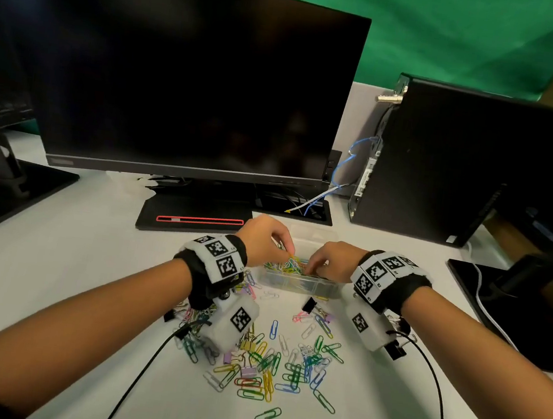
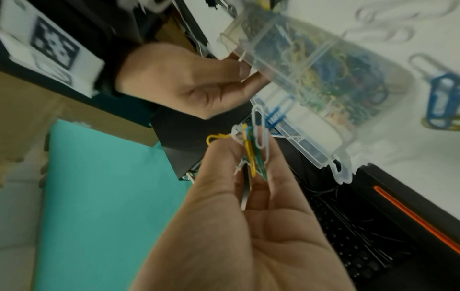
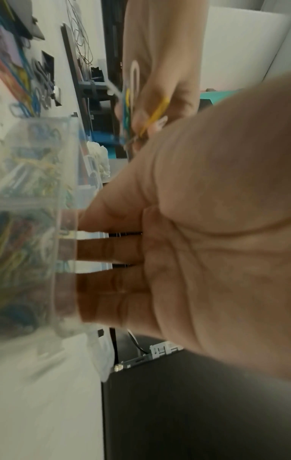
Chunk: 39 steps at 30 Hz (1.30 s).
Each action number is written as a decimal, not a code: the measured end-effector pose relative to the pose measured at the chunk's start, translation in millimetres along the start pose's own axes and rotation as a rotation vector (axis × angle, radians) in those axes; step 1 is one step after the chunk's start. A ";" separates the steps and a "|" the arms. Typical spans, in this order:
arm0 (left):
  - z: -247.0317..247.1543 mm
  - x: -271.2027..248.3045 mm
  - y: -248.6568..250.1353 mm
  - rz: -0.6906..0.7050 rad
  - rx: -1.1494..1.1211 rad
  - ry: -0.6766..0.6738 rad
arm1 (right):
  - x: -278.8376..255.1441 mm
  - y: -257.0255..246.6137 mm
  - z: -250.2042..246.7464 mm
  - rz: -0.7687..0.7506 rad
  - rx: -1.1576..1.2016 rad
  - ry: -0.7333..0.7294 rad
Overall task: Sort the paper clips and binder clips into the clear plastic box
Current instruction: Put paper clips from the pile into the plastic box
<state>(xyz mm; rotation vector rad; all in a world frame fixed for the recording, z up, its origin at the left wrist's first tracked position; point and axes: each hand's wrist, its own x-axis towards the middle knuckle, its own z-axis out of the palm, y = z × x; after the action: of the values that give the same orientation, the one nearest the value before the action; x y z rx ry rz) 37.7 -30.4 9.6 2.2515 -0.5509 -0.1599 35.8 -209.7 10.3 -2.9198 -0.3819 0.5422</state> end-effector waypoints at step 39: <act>12.9 -87.9 -15.7 0.119 0.608 -0.550 | -84.3 -12.6 52.9 -0.206 -0.054 -0.078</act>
<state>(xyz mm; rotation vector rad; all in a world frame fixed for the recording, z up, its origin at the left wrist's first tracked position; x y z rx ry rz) -39.5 8.5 -16.0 2.7518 -1.1450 -0.6346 -62.7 -215.7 -8.2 -2.8690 -0.7087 0.6245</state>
